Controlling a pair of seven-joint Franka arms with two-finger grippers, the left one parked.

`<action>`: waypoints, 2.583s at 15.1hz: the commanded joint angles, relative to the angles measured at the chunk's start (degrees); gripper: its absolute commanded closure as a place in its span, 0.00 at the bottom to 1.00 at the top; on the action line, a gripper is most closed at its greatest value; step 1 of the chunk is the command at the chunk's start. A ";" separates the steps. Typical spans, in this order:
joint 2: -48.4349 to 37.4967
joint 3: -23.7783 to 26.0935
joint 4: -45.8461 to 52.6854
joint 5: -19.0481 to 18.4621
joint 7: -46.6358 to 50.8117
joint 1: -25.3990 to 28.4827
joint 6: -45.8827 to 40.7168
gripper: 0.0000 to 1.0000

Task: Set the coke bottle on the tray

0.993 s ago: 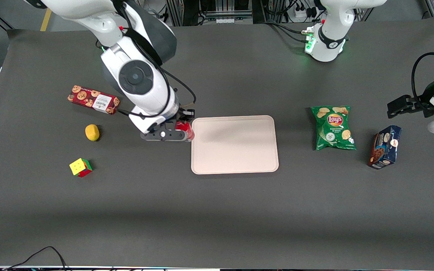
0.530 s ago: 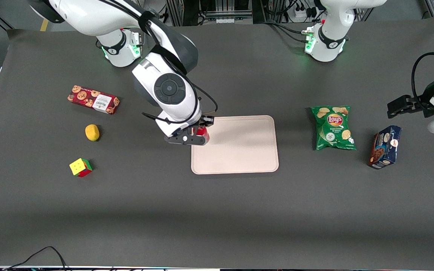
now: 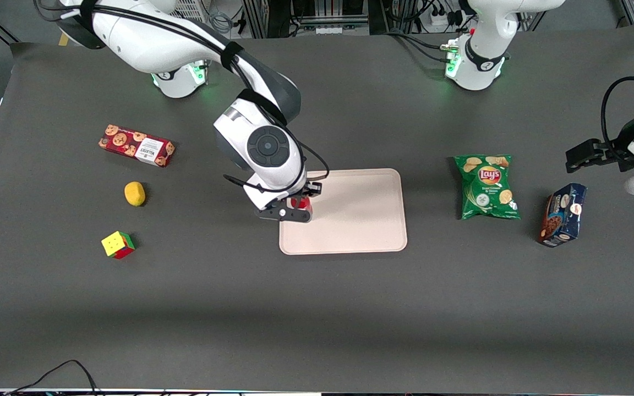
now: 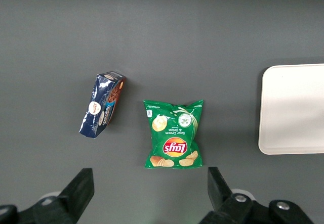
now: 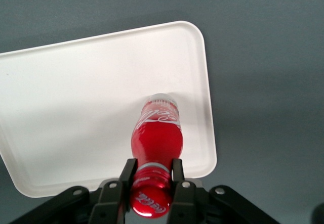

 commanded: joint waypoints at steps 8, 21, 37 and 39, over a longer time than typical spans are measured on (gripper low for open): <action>0.11 0.56 -2.91 -4.06 2.68 0.16 3.11 1.00; -2.78 1.17 -3.09 -3.36 1.81 -2.46 3.11 0.00; -50.33 -19.82 -33.84 14.92 -50.57 -15.04 -6.46 0.00; -52.70 -21.93 -36.12 14.84 -53.64 -15.13 -7.79 0.00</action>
